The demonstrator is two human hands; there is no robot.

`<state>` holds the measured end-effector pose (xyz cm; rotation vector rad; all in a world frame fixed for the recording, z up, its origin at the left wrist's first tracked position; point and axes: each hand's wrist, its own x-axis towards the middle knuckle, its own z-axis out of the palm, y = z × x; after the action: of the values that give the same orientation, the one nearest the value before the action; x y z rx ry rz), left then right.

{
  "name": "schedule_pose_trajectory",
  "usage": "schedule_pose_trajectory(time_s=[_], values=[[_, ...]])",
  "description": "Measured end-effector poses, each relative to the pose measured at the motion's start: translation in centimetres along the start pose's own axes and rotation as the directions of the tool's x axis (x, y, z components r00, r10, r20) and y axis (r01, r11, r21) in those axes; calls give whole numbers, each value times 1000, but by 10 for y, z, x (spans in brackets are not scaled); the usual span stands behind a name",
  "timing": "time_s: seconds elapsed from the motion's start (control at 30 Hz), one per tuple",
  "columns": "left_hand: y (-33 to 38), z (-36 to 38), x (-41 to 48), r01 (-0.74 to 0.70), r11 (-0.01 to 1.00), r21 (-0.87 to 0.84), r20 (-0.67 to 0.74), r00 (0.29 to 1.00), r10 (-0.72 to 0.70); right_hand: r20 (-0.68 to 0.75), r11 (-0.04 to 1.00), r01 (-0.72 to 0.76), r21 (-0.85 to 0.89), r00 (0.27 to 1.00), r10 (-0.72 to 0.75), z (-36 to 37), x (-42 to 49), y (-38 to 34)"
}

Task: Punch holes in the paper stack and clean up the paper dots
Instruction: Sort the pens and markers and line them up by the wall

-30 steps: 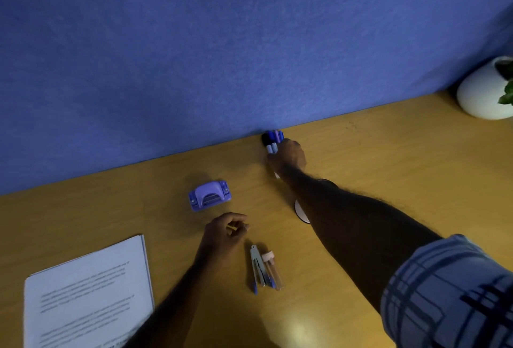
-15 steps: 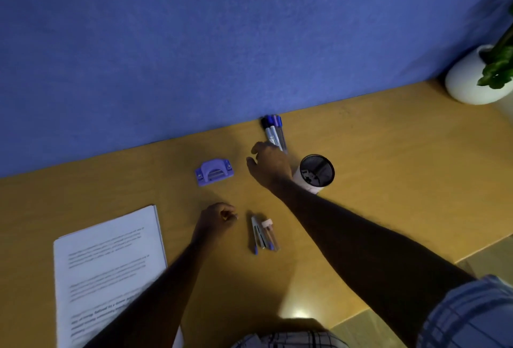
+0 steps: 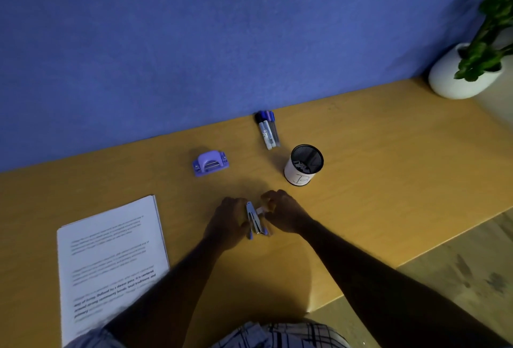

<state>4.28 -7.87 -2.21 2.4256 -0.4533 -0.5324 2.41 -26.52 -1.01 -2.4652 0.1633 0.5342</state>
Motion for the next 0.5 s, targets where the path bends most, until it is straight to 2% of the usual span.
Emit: schedule_pose_trajectory(time_s=[0.1,0.2,0.33,0.5], values=[[11,8,1,34,998,53,57,998,-37,78,1000,27,-12,997,-26,3,-3,3],[21,15,3,87,994,60,54,994,-90,107,1000,7,-6,994,-6,7,-5,7],[28,23,8,158,985,75,48,986,-162,45,999,-2,49,999,-1,15,-7,10],[33,25,12,263,965,15,-12,965,-263,-63,994,18,109,998,-11,23,-8,8]])
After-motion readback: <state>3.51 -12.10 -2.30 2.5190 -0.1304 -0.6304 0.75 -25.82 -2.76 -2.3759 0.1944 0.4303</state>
